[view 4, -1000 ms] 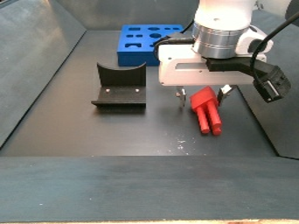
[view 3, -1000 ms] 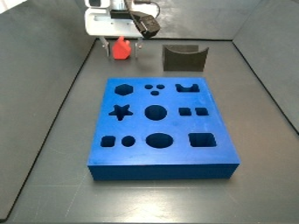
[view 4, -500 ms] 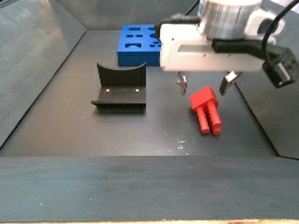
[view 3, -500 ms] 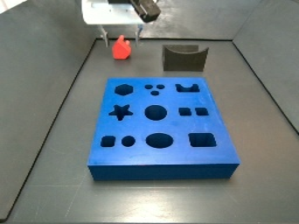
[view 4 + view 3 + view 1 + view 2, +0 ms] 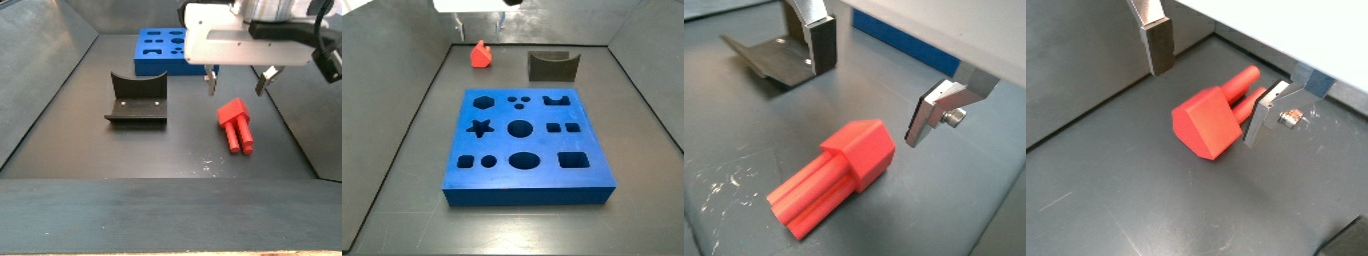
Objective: Pick up the 3 prong object. Move up. Rotate the 3 prong object. Place the 3 prong object on the fixture. Regrasp the 3 prong object. Move to above the board. Insert the 3 prong object.
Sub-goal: Rotate the 3 prong object.
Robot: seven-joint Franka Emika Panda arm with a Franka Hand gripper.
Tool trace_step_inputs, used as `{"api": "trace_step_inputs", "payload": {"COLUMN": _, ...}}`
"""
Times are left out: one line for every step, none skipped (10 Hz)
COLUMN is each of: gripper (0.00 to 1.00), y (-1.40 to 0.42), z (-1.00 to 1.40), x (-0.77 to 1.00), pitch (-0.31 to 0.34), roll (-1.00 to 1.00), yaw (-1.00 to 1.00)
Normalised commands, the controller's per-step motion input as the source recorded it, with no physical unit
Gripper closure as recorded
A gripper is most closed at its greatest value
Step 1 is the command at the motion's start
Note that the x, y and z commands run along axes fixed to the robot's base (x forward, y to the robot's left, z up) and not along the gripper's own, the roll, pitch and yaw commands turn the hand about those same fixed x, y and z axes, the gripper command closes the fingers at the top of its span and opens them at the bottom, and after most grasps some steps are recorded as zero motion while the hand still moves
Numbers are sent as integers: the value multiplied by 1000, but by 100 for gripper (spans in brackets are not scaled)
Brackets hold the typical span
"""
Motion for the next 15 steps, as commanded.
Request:
{"api": "trace_step_inputs", "payload": {"gripper": 0, "y": -1, "z": -86, "x": -2, "pitch": 1, "roll": 1, "yaw": 1000}}
{"api": "trace_step_inputs", "payload": {"gripper": 0, "y": -4, "z": -180, "x": -20, "pitch": 4, "roll": 1, "yaw": 1000}}
{"api": "trace_step_inputs", "payload": {"gripper": 0, "y": 7, "z": -235, "x": 4, "pitch": 6, "roll": 2, "yaw": 1000}}
{"api": "trace_step_inputs", "payload": {"gripper": 0, "y": 3, "z": -194, "x": 22, "pitch": 5, "roll": 1, "yaw": 1000}}
{"api": "trace_step_inputs", "payload": {"gripper": 0, "y": -1, "z": -159, "x": 26, "pitch": 5, "roll": 0, "yaw": 1000}}
{"api": "trace_step_inputs", "payload": {"gripper": 0, "y": -8, "z": -84, "x": 20, "pitch": 6, "roll": -2, "yaw": 1000}}
{"api": "trace_step_inputs", "payload": {"gripper": 0, "y": -9, "z": -66, "x": 19, "pitch": 6, "roll": -2, "yaw": 1000}}
{"api": "trace_step_inputs", "payload": {"gripper": 0, "y": -11, "z": -56, "x": 15, "pitch": 7, "roll": -3, "yaw": 1000}}
{"api": "trace_step_inputs", "payload": {"gripper": 0, "y": -11, "z": -56, "x": 14, "pitch": 7, "roll": -3, "yaw": 1000}}
{"api": "trace_step_inputs", "payload": {"gripper": 0, "y": -11, "z": -55, "x": 14, "pitch": 7, "roll": -3, "yaw": 1000}}
{"api": "trace_step_inputs", "payload": {"gripper": 0, "y": -11, "z": -55, "x": 13, "pitch": 7, "roll": -3, "yaw": 1000}}
{"api": "trace_step_inputs", "payload": {"gripper": 0, "y": -12, "z": -54, "x": 13, "pitch": 8, "roll": -3, "yaw": 1000}}
{"api": "trace_step_inputs", "payload": {"gripper": 0, "y": -12, "z": -54, "x": 13, "pitch": 8, "roll": -4, "yaw": 1000}}
{"api": "trace_step_inputs", "payload": {"gripper": 0, "y": -12, "z": -53, "x": 13, "pitch": 8, "roll": -4, "yaw": 1000}}
{"api": "trace_step_inputs", "payload": {"gripper": 0, "y": -12, "z": -53, "x": 13, "pitch": 8, "roll": -4, "yaw": 1000}}
